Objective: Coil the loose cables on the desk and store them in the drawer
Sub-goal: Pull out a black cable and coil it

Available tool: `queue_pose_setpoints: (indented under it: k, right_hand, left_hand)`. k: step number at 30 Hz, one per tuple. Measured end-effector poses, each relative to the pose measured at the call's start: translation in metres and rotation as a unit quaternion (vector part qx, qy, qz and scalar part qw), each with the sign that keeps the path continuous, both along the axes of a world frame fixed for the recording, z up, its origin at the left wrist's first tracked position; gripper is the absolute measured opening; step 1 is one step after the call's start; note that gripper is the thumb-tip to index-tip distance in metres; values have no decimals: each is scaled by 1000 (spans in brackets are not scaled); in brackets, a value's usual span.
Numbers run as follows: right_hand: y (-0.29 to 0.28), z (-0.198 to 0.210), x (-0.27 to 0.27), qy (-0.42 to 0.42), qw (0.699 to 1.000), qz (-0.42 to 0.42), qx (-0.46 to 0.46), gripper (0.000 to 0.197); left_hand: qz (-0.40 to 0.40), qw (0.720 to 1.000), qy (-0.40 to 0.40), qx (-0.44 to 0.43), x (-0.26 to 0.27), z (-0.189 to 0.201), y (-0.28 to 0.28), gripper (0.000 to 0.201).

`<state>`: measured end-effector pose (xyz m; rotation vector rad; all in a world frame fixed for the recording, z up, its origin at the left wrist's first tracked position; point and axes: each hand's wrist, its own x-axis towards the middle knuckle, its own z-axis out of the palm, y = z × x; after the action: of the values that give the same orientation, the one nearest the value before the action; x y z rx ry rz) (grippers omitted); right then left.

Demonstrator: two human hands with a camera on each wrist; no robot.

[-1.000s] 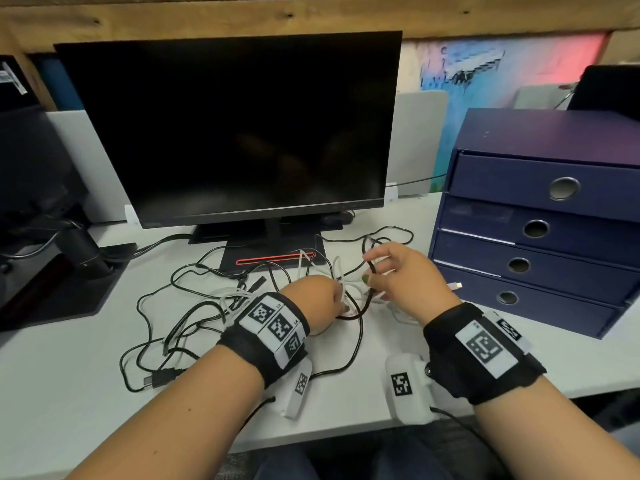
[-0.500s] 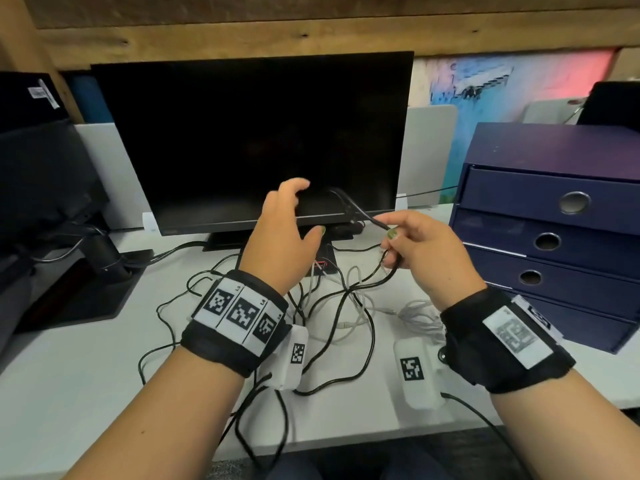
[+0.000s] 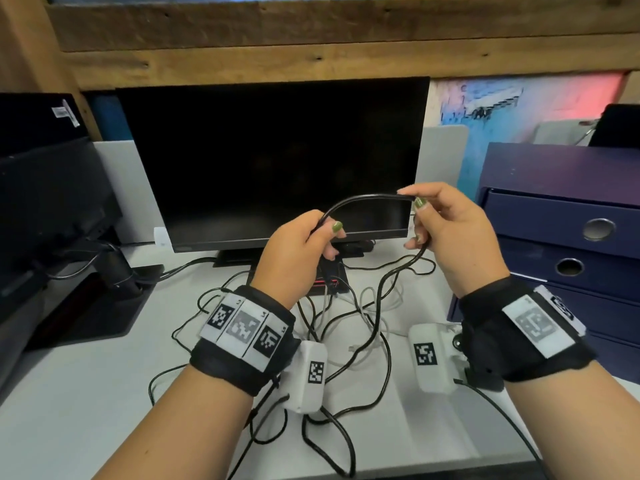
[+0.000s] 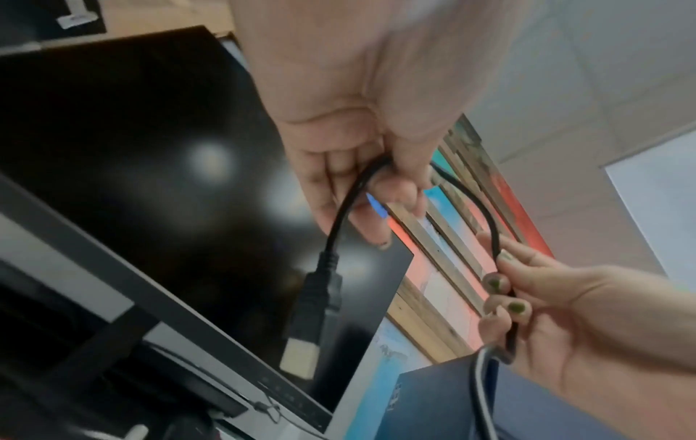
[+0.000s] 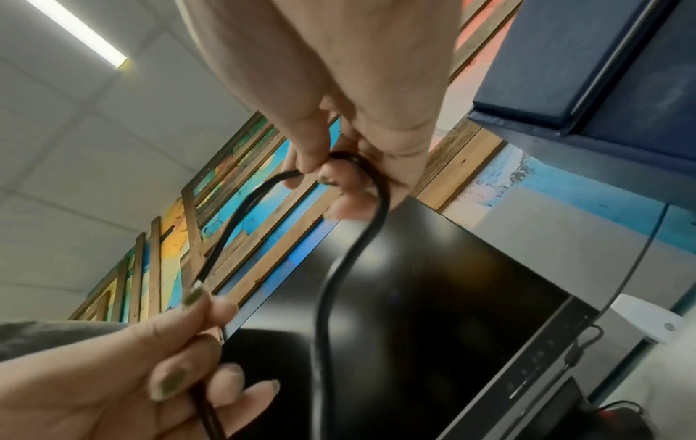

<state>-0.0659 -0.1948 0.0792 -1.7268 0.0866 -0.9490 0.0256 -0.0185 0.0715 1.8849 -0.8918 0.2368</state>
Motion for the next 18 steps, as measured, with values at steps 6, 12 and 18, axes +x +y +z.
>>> queue_pose_setpoints:
  k: [6, 12, 18]
  right_hand:
    - [-6, 6, 17, -66, 993, -57, 85, 22]
    - [-11, 0, 30, -26, 992, -18, 123, 16]
    - [-2, -25, 44, 113, 990, -68, -38, 24]
  left_hand:
    - [-168, 956, 175, -163, -6, 1, -10, 31]
    - [-276, 896, 249, -244, 4, -2, -13, 35]
    - [-286, 885, 223, -291, 7, 7, -23, 35]
